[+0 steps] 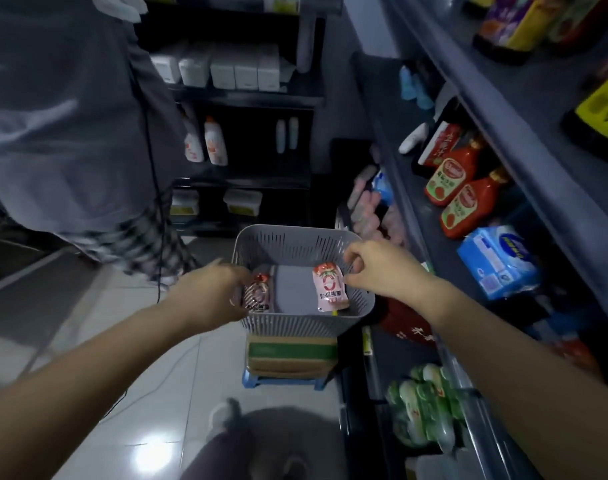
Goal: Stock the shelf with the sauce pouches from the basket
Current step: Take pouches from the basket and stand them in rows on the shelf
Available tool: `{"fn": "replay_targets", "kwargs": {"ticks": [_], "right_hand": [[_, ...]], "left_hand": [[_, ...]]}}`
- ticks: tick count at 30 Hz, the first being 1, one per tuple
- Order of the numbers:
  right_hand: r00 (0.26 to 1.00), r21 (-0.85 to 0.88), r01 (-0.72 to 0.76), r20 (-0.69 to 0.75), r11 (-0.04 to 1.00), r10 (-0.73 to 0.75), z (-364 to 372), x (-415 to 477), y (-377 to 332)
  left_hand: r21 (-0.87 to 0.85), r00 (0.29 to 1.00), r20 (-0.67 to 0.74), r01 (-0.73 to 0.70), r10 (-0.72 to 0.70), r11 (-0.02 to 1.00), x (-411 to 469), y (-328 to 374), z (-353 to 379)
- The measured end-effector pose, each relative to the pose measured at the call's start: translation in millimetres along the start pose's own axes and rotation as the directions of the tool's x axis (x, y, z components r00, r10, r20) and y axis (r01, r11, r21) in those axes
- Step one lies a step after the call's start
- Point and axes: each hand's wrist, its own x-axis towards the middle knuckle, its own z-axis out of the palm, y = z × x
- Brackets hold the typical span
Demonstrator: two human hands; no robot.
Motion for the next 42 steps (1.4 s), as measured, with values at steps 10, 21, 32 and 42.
{"fn": "replay_targets", "kwargs": {"ticks": [10, 21, 32, 42], "right_hand": [[0.924, 0.238, -0.363, 0.218, 0.901, 0.314, 80.7, 116.7, 39.6], [0.797, 0.298, -0.560, 0.449, 0.773, 0.404, 181.8, 188.7, 96.0], [0.514, 0.566, -0.816, 0.619, 0.117, 0.594, 295.3, 252.1, 152.9], [0.329, 0.542, -0.817, 0.719, -0.198, 0.613, 346.6, 263.5, 158.4]], "left_hand": [[0.058, 0.961, 0.277, -0.042, 0.025, 0.997, 118.8, -66.6, 47.6], [0.281, 0.928, 0.344, -0.247, 0.143, 0.928, 241.7, -74.2, 146.8], [0.388, 0.763, 0.603, -0.534, 0.232, 0.751, 304.8, -73.3, 251.2], [0.405, 0.731, 0.482, -0.675, 0.484, 0.616, 317.0, -105.3, 316.1]]}}
